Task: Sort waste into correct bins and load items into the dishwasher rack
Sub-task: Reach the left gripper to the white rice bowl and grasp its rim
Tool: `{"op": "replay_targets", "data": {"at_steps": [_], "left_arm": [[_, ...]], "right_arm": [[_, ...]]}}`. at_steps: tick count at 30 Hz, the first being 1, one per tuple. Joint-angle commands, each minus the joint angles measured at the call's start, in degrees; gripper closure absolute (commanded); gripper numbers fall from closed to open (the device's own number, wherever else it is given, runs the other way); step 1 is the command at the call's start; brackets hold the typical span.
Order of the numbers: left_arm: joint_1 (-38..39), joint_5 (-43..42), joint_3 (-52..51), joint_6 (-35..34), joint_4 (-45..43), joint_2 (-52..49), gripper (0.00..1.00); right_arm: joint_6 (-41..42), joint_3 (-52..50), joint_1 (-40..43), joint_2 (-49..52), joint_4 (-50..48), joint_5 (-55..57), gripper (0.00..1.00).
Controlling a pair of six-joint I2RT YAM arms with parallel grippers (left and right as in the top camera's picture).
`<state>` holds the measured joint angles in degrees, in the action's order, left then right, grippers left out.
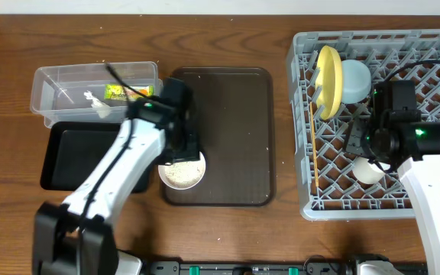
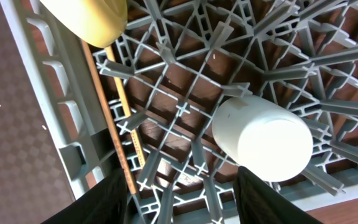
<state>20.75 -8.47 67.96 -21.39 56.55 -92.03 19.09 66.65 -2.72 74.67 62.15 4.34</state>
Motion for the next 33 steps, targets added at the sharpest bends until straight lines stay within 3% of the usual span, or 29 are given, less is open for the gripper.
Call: {"op": "replay_targets", "data": {"at_steps": [1, 13, 22, 30, 33], "left_arm": [[2.14, 0.11, 0.50, -4.44, -0.90, -2.89, 0.41], [8.59, 0.15, 0.50, -7.45, -6.60, -11.78, 0.42], [8.85, 0.17, 0.50, -7.45, -6.78, -12.87, 0.79], [8.85, 0.17, 0.50, -7.43, -6.73, -12.85, 0.94], [8.85, 0.55, 0.61, -7.43, -6.54, -12.39, 0.94]], "right_arm": [[0.55, -0.09, 0.55, 0.79, 0.15, 0.15, 0.46], [0.55, -0.11, 0.55, 1.11, 0.48, 0.15, 0.46], [0.55, -0.13, 0.55, 1.11, 0.57, 0.15, 0.45], [0.55, -0.13, 0.55, 1.11, 0.72, 0.15, 0.46], [0.55, -0.13, 0.55, 1.11, 0.70, 0.15, 0.46]]}}
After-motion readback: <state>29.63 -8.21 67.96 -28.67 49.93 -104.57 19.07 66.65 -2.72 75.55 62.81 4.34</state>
